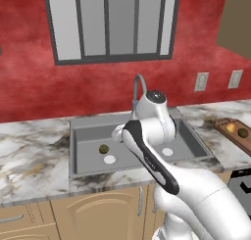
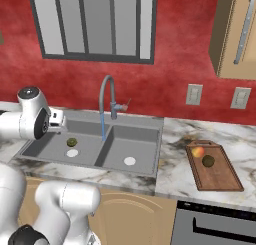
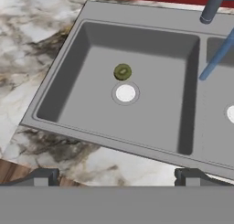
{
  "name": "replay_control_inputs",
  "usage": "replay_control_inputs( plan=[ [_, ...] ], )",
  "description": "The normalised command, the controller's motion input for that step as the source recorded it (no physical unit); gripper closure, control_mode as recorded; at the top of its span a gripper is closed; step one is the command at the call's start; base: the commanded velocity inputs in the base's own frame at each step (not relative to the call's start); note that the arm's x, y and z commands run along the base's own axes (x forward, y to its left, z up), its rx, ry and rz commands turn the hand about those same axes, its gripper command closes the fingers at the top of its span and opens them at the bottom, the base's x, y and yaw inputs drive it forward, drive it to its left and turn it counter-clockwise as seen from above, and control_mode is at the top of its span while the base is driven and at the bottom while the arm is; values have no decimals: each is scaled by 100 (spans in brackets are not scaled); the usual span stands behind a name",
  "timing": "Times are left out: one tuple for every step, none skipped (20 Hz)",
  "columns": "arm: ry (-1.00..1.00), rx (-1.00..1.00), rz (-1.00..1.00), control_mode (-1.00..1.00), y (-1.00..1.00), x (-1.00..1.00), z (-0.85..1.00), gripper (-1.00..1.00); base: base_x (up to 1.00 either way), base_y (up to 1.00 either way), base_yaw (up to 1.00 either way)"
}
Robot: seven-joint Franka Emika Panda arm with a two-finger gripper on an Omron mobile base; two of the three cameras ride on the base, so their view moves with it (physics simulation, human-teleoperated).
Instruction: Pick the kiwi, mango, kiwi from the sink and place them on the cutting board to airdry. Then turn off the sink faucet.
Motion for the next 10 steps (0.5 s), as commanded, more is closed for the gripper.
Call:
replay_control_inputs(
  plan=[
    [0, 0, 0, -100, 2, 22, -13, -100, 0, 0, 0],
    [0, 0, 0, -100, 0, 24, -13, -100, 0, 0, 0],
    [0, 0, 0, -100, 0, 23, -12, -100, 0, 0, 0],
    [0, 0, 0, -100, 1, 22, -13, -100, 0, 0, 0],
    [0, 0, 0, -100, 0, 22, -11, -100, 0, 0, 0],
    [0, 0, 0, -100, 2, 20, -11, -100, 0, 0, 0],
    [0, 0, 0, -100, 1, 19, -11, -100, 0, 0, 0],
    [0, 0, 0, -100, 3, 17, -12, -100, 0, 0, 0],
    [0, 0, 0, -100, 3, 16, -11, -100, 0, 0, 0],
    [0, 0, 0, -100, 3, 18, -13, -100, 0, 0, 0]
  ],
)
